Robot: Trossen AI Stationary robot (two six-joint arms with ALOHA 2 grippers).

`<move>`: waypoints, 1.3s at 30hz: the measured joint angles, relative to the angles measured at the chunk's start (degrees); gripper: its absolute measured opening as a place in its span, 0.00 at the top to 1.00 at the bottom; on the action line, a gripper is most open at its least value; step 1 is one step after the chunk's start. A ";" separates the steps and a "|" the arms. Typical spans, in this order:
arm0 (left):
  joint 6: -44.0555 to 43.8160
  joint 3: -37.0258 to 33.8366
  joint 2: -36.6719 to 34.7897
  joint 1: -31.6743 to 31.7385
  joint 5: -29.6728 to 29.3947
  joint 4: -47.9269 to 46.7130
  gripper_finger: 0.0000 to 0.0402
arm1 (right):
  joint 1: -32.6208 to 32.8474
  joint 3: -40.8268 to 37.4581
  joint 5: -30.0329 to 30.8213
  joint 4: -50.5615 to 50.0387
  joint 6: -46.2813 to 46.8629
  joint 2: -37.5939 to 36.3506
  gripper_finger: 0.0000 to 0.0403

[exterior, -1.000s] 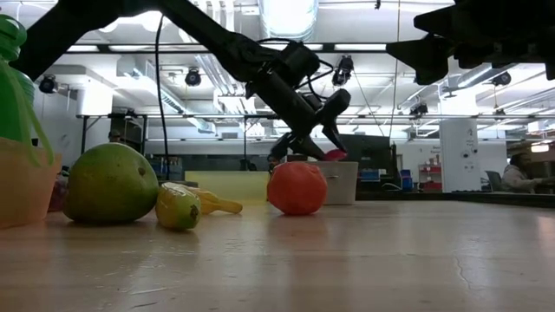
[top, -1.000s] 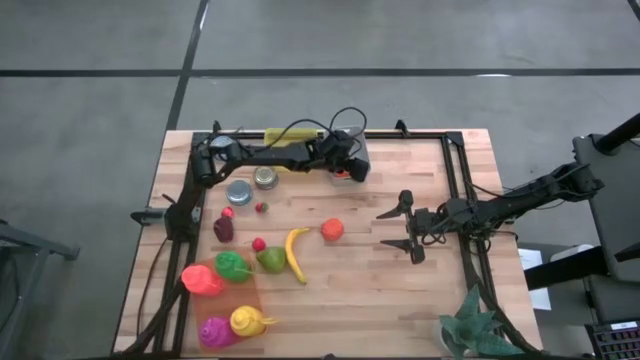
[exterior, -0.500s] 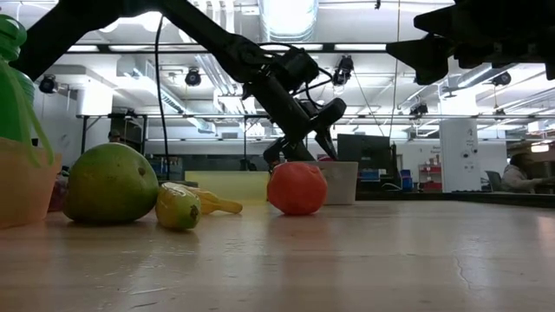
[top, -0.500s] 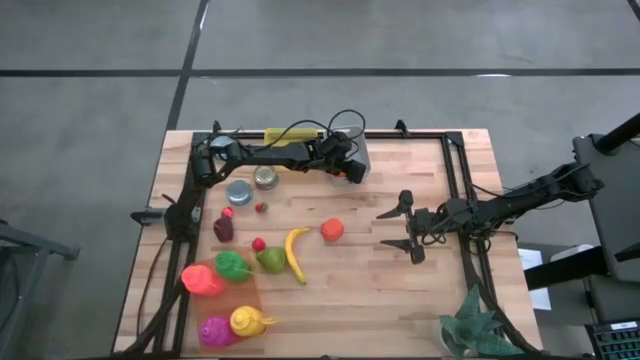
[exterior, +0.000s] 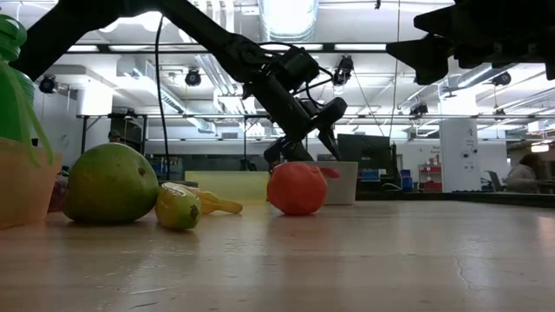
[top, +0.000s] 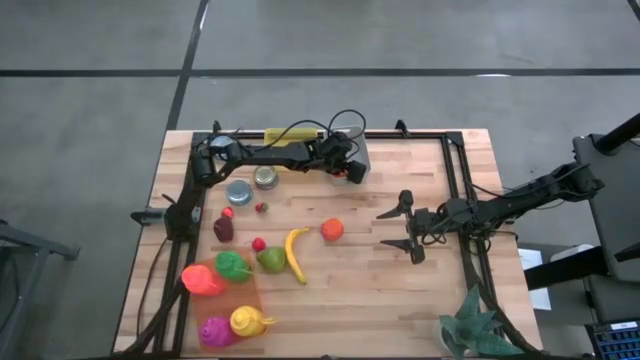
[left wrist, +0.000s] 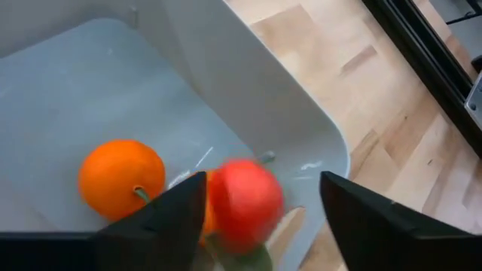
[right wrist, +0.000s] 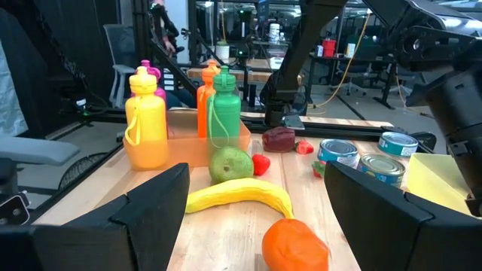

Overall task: Pick & Place Food Item
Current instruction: Put the red strawberry into the gray bin

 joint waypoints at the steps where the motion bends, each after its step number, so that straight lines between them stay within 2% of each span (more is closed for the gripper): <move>1: 0.00 0.00 0.00 0.00 0.00 0.00 0.31 | 0.02 0.00 0.00 0.01 0.00 0.02 0.24; 7: 0.03 0.00 -0.08 0.00 0.45 -0.20 0.15 | 0.02 0.00 0.00 0.00 0.00 0.02 0.24; 14: 4.06 0.07 -3.85 -0.69 0.86 -2.85 0.13 | 0.01 0.00 0.00 0.00 0.02 0.02 0.24; 17: 5.80 0.09 -7.40 -1.80 0.76 -8.94 0.13 | 0.00 0.00 0.00 0.03 0.00 0.01 0.24; 23: 5.92 0.09 -13.57 -5.44 -4.07 -25.63 0.13 | 0.02 0.00 0.00 -0.01 0.01 0.02 0.24; 30: -2.21 -0.02 -17.65 -12.69 -14.05 -40.61 0.13 | 0.02 0.00 0.00 0.02 0.00 0.01 0.24; 35: -9.93 -1.02 -18.78 -14.87 -14.65 -47.70 0.13 | 0.02 0.00 0.00 0.01 0.00 0.01 0.24; 39: -17.61 -4.31 -20.03 -15.11 -14.62 -49.40 0.13 | 0.02 0.00 0.00 0.02 0.00 0.00 0.24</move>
